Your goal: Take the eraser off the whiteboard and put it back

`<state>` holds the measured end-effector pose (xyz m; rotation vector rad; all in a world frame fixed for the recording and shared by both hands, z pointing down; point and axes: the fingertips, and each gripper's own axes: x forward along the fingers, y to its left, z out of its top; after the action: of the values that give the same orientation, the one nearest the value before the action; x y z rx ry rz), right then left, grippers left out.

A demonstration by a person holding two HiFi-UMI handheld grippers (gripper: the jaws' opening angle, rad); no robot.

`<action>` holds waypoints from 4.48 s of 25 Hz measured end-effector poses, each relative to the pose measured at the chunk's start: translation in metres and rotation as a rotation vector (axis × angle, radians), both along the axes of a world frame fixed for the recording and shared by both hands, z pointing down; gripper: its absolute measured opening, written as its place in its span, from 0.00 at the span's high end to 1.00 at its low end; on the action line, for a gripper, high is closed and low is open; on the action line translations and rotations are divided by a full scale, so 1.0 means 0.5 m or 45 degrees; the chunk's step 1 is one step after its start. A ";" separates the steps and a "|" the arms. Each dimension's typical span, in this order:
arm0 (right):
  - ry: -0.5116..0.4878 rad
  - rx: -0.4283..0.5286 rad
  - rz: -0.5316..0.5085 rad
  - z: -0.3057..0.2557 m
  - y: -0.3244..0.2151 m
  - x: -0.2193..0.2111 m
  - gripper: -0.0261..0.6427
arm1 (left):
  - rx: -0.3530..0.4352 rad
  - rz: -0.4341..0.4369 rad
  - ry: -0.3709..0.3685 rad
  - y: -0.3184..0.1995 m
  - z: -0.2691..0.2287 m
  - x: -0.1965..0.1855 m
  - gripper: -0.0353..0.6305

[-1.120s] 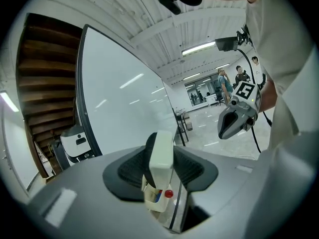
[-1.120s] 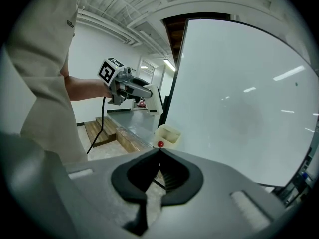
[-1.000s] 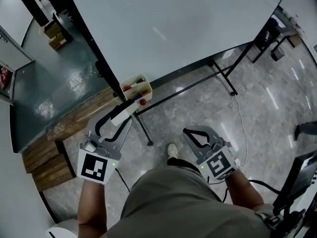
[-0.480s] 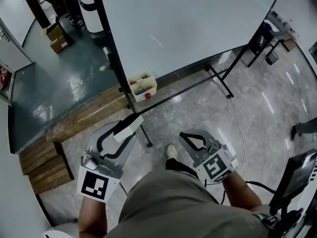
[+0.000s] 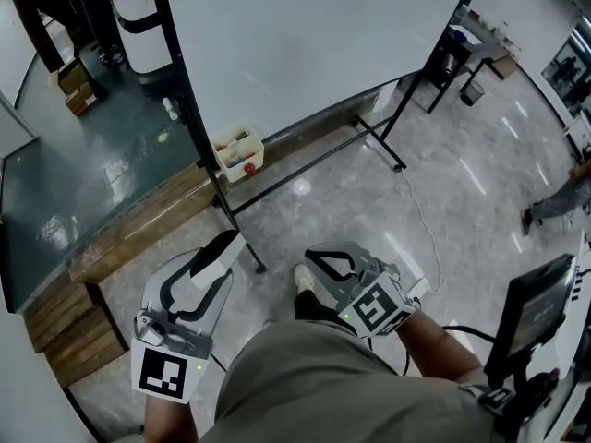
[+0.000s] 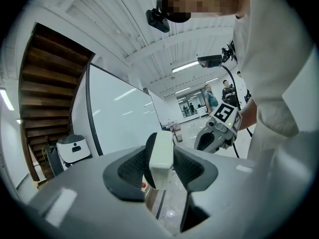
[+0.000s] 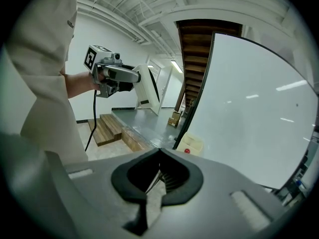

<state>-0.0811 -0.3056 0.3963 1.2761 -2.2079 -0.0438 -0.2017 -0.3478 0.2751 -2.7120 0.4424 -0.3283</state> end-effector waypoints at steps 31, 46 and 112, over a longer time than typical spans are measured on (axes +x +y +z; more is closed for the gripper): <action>-0.011 -0.024 0.027 0.008 0.074 -0.041 0.96 | -0.080 0.042 0.005 0.083 0.021 -0.028 0.70; -0.038 -0.017 0.075 0.005 0.024 0.034 0.96 | -0.067 0.053 -0.015 -0.042 0.030 0.053 0.70; -0.138 -0.141 0.101 0.113 -0.272 0.530 0.96 | -0.243 -0.168 -0.483 -0.540 0.439 0.413 0.70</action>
<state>0.1841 -0.4415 0.4530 1.3305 -2.2146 0.1799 0.0047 -0.6179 0.4946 -2.7143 0.4994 -0.9446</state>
